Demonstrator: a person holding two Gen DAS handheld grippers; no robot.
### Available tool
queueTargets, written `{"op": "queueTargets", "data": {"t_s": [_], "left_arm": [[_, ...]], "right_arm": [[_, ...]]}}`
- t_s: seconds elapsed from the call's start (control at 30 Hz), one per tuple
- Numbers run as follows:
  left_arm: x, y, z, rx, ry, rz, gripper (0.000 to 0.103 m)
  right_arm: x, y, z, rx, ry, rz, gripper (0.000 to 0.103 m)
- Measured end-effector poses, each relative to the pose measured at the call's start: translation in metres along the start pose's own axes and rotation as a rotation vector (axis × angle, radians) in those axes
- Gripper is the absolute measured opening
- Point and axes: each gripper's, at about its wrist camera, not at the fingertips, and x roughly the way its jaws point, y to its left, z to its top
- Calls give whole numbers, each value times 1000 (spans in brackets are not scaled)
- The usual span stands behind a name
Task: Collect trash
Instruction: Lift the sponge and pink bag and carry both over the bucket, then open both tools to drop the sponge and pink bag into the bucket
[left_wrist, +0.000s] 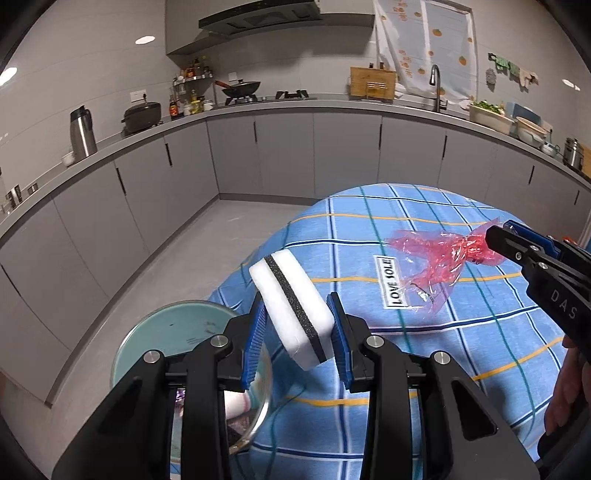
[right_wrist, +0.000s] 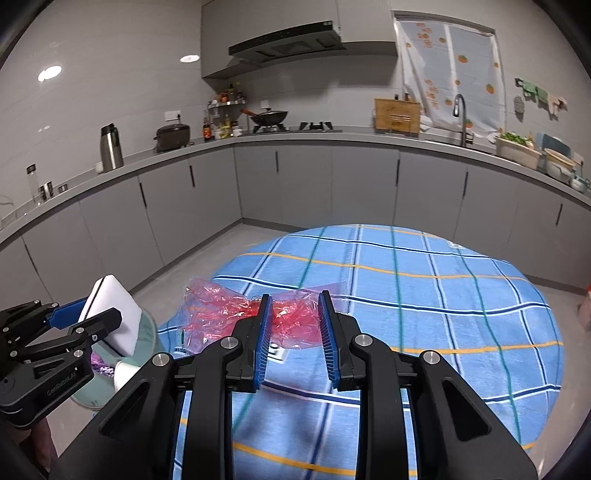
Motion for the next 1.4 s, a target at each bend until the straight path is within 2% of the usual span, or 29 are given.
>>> {"op": "queueTargets", "data": {"t_s": [1.0, 1.33, 1.4], "left_arm": [[-17, 122, -31, -138, 36, 204, 34], [-11, 139, -40, -175, 60, 237, 36], [-9, 143, -43, -186, 71, 236, 40]], "right_arm": [[39, 125, 16, -164, 31, 218, 26], [62, 170, 7, -231, 72, 285, 27], [69, 179, 5, -242, 77, 296, 32]]}}
